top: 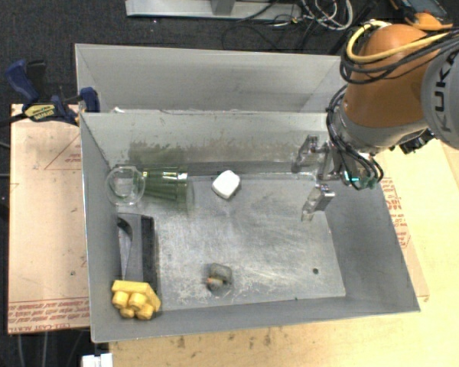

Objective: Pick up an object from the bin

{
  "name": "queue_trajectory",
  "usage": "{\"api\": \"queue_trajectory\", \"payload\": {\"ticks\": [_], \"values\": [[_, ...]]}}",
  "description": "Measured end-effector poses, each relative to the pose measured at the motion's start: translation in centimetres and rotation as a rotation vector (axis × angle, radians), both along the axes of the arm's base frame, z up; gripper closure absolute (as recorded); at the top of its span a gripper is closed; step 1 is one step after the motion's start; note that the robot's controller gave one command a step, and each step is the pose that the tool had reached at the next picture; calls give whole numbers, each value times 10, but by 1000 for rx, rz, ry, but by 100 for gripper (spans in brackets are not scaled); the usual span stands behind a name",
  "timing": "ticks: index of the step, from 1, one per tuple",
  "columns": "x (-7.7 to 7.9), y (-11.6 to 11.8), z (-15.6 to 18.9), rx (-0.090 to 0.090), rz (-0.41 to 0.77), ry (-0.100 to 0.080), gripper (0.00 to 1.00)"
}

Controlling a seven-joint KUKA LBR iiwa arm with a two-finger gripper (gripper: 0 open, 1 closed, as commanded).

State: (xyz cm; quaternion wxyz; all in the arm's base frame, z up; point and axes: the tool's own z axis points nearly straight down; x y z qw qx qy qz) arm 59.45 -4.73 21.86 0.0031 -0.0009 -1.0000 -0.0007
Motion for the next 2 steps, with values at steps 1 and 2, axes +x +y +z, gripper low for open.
{"api": "queue_trajectory", "payload": {"ticks": [1, 2], "values": [[2, 0, 4, -1, 1, -8, 0], [-46, 17, -29, -1, 32, -12, 0]]}}
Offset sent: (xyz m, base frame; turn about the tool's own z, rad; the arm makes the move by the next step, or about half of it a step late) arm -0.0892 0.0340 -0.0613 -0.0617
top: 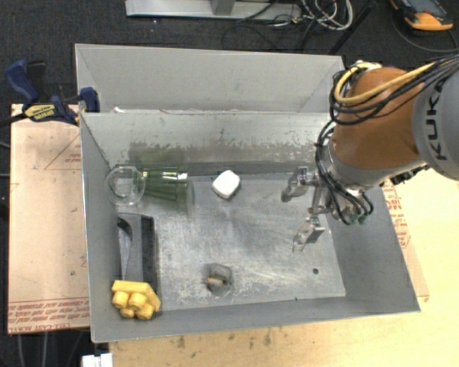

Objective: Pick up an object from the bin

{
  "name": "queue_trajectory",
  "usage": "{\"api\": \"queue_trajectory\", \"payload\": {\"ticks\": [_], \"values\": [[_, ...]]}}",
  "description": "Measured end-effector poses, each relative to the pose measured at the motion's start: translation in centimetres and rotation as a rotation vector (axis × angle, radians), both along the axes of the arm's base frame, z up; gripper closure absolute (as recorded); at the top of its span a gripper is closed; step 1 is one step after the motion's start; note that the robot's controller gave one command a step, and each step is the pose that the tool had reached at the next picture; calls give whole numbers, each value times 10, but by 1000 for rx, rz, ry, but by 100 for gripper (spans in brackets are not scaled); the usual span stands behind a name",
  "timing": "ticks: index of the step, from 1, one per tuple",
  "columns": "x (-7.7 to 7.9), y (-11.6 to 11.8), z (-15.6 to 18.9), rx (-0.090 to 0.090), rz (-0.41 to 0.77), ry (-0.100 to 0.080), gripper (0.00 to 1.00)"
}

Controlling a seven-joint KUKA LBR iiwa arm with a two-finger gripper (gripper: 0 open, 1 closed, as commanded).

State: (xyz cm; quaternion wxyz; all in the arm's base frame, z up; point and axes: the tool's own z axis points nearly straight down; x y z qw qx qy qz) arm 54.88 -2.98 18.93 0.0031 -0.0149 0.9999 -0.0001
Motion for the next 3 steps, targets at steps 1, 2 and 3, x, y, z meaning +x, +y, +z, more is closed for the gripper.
{"api": "queue_trajectory", "payload": {"ticks": [1, 2, 3], "values": [[5, 38, -50, 1, -116, 2, 0], [13, 52, -60, 3, -205, 12, 0], [-33, 72, -53, 1, -77, 5, 0]]}}
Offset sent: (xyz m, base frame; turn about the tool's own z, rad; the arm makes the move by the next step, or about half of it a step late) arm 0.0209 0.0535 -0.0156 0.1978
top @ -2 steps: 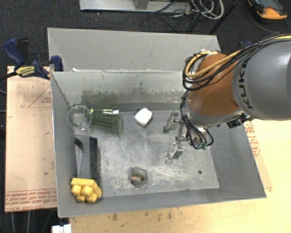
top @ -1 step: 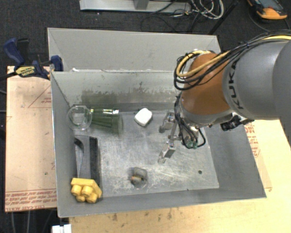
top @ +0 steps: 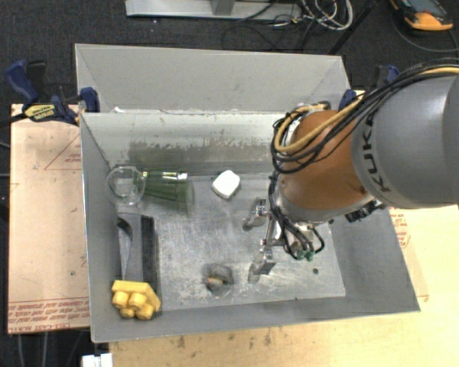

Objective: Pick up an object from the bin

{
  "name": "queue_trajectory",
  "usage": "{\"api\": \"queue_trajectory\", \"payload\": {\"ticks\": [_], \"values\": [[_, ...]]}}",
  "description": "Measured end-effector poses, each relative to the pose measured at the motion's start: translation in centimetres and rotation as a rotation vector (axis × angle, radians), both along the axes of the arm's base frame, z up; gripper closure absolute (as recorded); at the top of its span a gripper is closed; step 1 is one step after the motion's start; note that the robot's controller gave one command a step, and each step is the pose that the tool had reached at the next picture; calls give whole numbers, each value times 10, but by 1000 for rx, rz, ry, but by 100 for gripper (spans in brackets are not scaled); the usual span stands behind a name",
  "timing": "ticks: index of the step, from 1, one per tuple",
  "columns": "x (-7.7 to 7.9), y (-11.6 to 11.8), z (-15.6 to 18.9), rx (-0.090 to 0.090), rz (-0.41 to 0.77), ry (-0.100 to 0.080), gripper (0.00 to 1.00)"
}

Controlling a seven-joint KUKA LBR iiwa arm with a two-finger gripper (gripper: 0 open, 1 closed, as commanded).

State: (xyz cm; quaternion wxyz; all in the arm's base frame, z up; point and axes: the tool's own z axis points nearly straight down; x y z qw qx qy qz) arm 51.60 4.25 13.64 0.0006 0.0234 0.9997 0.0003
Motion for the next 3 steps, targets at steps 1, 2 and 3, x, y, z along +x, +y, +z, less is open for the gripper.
{"api": "queue_trajectory", "payload": {"ticks": [1, 2, 3], "values": [[-26, 41, -55, 1, -26, 3, 100], [-26, 41, -55, 1, -26, 3, 100], [-23, 47, -45, 0, -11, 2, 100]]}}
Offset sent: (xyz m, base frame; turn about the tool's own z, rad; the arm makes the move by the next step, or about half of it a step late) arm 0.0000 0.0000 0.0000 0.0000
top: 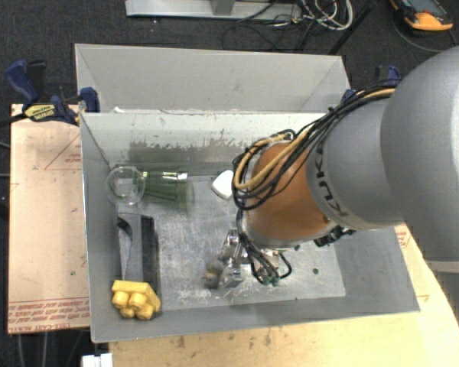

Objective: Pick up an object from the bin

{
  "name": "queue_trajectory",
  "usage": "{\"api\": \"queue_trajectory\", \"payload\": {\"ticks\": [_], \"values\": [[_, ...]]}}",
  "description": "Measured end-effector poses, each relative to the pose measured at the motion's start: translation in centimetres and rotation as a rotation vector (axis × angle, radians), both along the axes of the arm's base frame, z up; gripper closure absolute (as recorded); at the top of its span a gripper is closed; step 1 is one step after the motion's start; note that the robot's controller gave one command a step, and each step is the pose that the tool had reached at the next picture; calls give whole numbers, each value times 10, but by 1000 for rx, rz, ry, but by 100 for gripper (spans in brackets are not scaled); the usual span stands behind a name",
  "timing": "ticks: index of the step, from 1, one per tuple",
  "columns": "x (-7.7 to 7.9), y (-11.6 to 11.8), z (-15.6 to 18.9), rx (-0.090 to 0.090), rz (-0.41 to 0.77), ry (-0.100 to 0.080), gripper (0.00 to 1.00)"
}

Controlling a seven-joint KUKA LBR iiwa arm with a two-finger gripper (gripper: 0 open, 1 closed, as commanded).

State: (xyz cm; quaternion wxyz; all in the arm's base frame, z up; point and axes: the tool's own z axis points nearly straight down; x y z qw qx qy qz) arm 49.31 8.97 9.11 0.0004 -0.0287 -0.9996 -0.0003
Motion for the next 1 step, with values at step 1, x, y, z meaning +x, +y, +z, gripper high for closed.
{"api": "queue_trajectory", "payload": {"ticks": [1], "values": [[-9, -26, 115, 0, -23, -2, 100]]}}
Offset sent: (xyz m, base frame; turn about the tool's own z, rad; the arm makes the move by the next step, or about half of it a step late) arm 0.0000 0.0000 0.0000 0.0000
